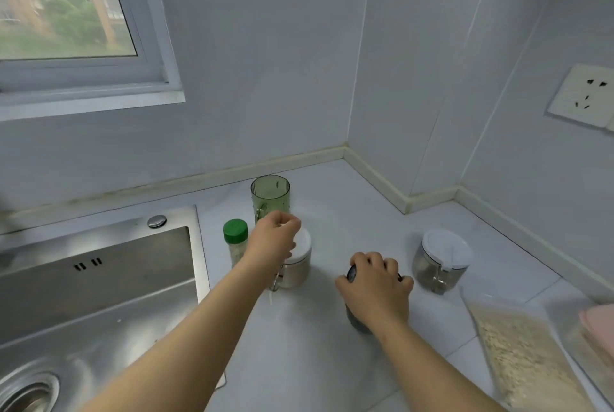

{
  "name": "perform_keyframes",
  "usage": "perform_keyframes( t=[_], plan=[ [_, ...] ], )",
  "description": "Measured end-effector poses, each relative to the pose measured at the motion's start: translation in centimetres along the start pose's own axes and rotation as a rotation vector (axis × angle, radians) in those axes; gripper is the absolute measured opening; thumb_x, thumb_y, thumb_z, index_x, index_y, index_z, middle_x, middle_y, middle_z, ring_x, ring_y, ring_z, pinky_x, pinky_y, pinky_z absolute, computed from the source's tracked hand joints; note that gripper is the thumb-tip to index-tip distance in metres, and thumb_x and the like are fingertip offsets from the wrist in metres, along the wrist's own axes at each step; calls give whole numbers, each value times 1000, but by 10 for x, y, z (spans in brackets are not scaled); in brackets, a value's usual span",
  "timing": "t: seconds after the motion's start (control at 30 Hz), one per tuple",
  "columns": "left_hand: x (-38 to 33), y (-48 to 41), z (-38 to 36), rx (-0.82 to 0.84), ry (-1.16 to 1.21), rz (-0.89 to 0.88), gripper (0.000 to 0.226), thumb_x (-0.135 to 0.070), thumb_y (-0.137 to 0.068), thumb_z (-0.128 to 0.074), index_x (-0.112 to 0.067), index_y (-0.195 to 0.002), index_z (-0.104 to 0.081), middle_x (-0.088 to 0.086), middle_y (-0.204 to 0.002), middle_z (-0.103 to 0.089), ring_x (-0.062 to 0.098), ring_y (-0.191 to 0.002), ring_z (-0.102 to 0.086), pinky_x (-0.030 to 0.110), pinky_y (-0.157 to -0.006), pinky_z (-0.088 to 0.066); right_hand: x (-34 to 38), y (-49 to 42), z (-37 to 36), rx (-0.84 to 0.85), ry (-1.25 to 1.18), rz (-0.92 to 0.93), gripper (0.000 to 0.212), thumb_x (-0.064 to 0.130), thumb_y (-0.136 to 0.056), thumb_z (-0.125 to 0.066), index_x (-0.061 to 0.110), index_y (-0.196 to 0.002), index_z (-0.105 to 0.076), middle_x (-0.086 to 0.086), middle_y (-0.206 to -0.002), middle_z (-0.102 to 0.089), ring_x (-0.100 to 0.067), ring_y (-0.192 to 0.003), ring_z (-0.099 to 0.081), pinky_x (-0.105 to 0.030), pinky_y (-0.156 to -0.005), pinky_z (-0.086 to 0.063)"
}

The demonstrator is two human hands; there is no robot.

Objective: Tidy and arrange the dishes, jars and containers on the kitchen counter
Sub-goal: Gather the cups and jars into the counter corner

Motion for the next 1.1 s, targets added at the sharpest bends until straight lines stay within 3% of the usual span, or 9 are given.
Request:
perform_keyframes(
  t=[0.13,0.2,0.27,0.37,0.5,0.6,0.73,0.83,1.1],
  plan=[
    [-22,-39,1,-11,-195,-102,16,-18,-90,-49,-23,-76,-53,0,-76,-55,16,-66,-51,28,-66,-42,8,-17,-1,8,12,3,32,42,-89,-38,26,-114,-48,6,-121,-46,-20,-114,-37,-36,-86,-28],
    [-34,-61,0,-38,-346,-177,9,-19,-89,-49,-21,-84,-56,3,-94,-58,17,-73,-50,28,-67,-40,11,-25,-2,10,5,6,32,42,-88,-39,27,-114,-48,6,-122,-45,-19,-115,-37,-35,-86,-27],
    [-38,-83,-2,-53,-535,-220,16,-21,-90,-48,-18,-102,-59,6,-119,-49,21,-97,-48,30,-80,-41,13,-32,-1,14,-6,3,31,42,-88,-39,28,-114,-48,7,-122,-45,-19,-116,-36,-35,-87,-26],
    [-29,-112,-4,-87,-739,-123,36,-26,-89,-50,-19,-124,-51,8,-142,-33,28,-129,-31,38,-100,-36,12,-42,-1,16,-11,-16,31,42,-87,-38,29,-113,-49,8,-121,-45,-18,-115,-36,-35,-85,-26],
    [-23,-137,0,-117,-821,58,70,-34,-83,-62,-27,-143,-26,11,-157,-1,32,-144,-5,46,-111,-20,9,-53,-2,19,-5,-45,29,41,-87,-37,32,-112,-49,9,-122,-44,-17,-115,-35,-35,-84,-26],
    [-16,-153,-3,-76,-812,109,87,-38,-79,-69,-30,-147,-15,11,-157,5,33,-143,-4,48,-110,-21,8,-55,-3,11,-11,-44,30,42,-88,-37,33,-114,-49,10,-124,-42,-17,-117,-34,-35,-88,-28],
    [-8,-158,-4,-112,-850,93,81,-35,-77,-70,-26,-142,-22,13,-143,-27,34,-130,-27,43,-97,-34,9,-56,-6,-2,-14,-48,31,42,-87,-38,32,-114,-49,9,-125,-42,-18,-118,-34,-36,-90,-28],
    [-7,-156,-1,-172,-828,19,78,-35,-75,-70,-23,-138,-26,14,-133,-35,35,-123,-34,41,-93,-36,9,-57,-7,0,-15,-55,32,42,-86,-38,31,-114,-50,9,-125,-43,-18,-118,-35,-36,-90,-28],
    [-68,-112,1,-411,-585,-533,75,-37,-71,-73,-22,-136,-38,9,-130,-37,29,-121,-34,35,-101,-33,6,-52,-4,58,-5,-62,36,41,-84,-40,28,-117,-46,5,-127,-40,-21,-118,-33,-38,-87,-28]
  ],
)
Point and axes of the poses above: each hand's wrist, its own y-axis away from the middle knuckle, its own z-axis out of the back of the hand, x = y × z, the point moved 5 cm from there along -y, towards the middle knuckle
